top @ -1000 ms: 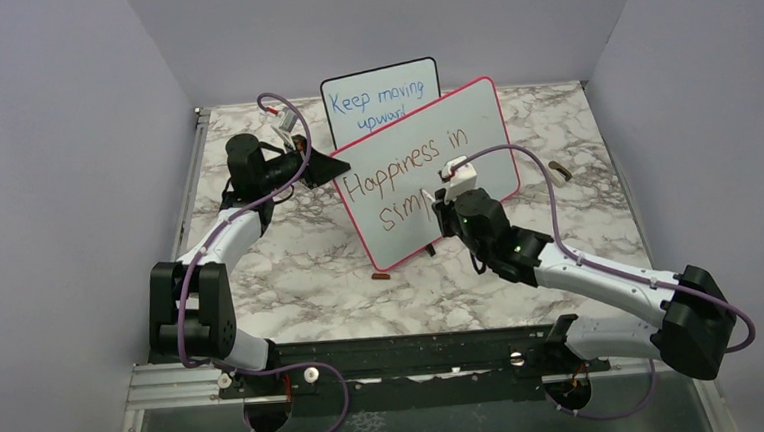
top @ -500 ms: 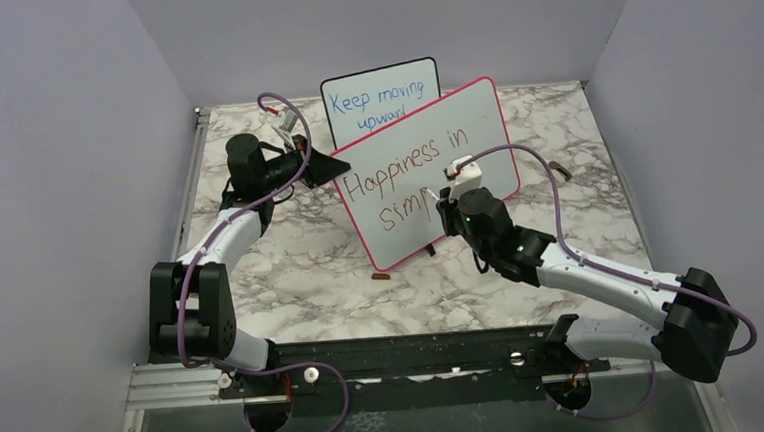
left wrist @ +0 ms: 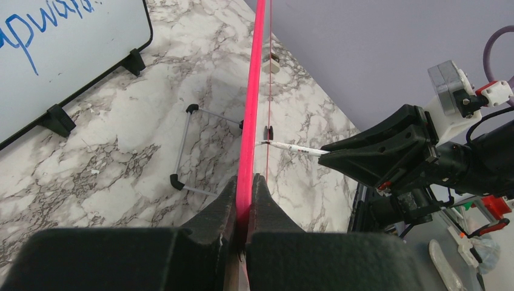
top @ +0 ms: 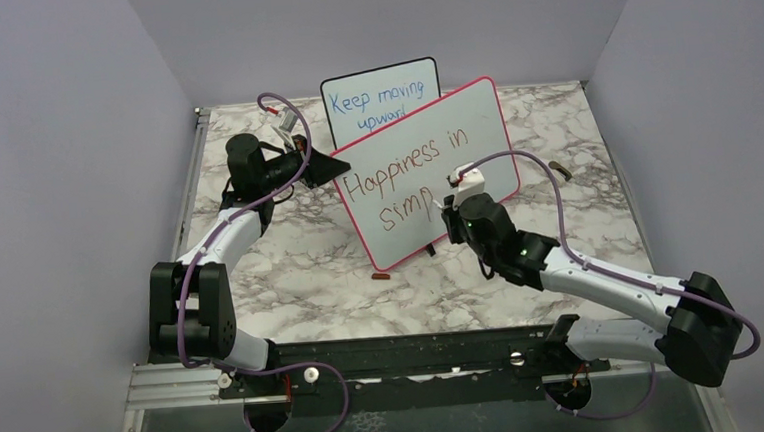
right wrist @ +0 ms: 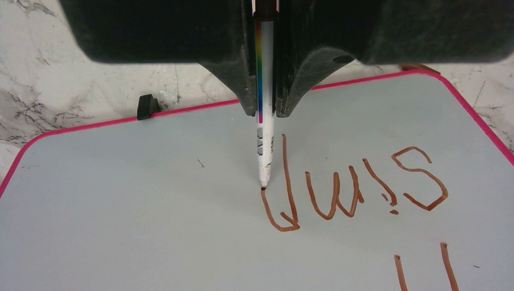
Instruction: Write a sentence on the whiteboard
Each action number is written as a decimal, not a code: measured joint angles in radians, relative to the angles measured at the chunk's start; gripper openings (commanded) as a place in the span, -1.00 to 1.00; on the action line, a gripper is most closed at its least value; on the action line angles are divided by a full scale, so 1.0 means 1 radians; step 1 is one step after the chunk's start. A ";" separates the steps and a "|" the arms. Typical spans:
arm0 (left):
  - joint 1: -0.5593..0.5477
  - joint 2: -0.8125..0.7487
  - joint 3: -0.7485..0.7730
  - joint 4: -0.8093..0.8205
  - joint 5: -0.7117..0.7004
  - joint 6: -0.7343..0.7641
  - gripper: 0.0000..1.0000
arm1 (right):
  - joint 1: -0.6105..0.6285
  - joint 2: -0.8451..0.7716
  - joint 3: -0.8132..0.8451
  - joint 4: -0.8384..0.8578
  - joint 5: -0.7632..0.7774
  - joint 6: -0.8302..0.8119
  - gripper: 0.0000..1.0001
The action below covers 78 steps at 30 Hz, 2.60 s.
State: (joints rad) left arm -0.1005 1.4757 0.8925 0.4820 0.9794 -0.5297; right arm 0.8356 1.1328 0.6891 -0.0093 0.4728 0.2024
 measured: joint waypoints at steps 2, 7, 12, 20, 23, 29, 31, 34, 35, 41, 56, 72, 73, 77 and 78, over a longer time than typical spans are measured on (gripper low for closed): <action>0.000 0.000 0.000 0.000 0.000 0.000 -1.00 | 0.000 -0.003 -0.004 -0.005 -0.009 0.005 -0.98; 0.000 0.000 0.000 -0.001 0.000 0.000 -1.00 | 0.000 -0.008 -0.008 -0.015 -0.046 0.007 -0.98; 0.000 0.000 0.000 -0.002 0.000 0.000 -1.00 | -0.003 -0.009 -0.008 -0.015 -0.064 0.006 -0.98; 0.000 0.000 0.000 -0.002 0.000 0.000 -1.00 | -0.006 -0.011 -0.008 -0.015 -0.100 0.006 -0.98; 0.000 0.000 0.000 -0.002 0.000 0.001 -1.00 | -0.006 -0.011 -0.007 -0.015 -0.113 0.006 -0.98; 0.000 0.000 0.001 -0.002 0.000 0.000 -1.00 | -0.006 -0.017 -0.007 -0.016 -0.116 0.007 -0.98; 0.000 0.000 0.002 -0.002 0.000 0.001 -1.00 | -0.006 -0.023 -0.007 -0.020 -0.111 0.006 -0.98; 0.000 0.000 0.002 -0.002 0.000 0.001 -1.00 | -0.006 -0.039 -0.007 -0.027 -0.084 -0.005 -0.98; 0.000 0.000 0.002 -0.002 0.000 0.001 -1.00 | -0.006 -0.045 -0.005 -0.031 -0.072 -0.012 -0.98; 0.000 0.000 0.002 -0.003 0.000 0.002 -1.00 | -0.015 -0.066 0.003 -0.034 -0.018 -0.048 -0.98; 0.000 0.000 0.010 -0.022 0.000 0.012 -1.00 | -0.073 -0.069 0.009 0.004 -0.009 -0.087 -0.98; 0.000 0.000 0.016 -0.041 0.000 0.020 -1.00 | -0.074 -0.067 0.009 0.072 -0.014 -0.126 -0.98; 0.000 0.000 0.016 -0.042 0.000 0.021 -1.00 | -0.074 -0.065 0.009 0.076 -0.016 -0.127 -0.98; 0.000 0.000 0.017 -0.043 0.000 0.023 -1.00 | -0.074 -0.046 0.011 0.088 -0.025 -0.133 -0.98; 0.000 0.000 0.017 -0.043 0.000 0.023 -1.00 | -0.074 -0.042 0.011 0.090 -0.027 -0.133 -0.98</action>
State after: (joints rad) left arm -0.1005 1.4757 0.9092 0.4385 0.9794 -0.5068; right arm 0.7616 1.0904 0.7006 0.0811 0.4454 0.0696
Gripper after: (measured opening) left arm 0.038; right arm 0.172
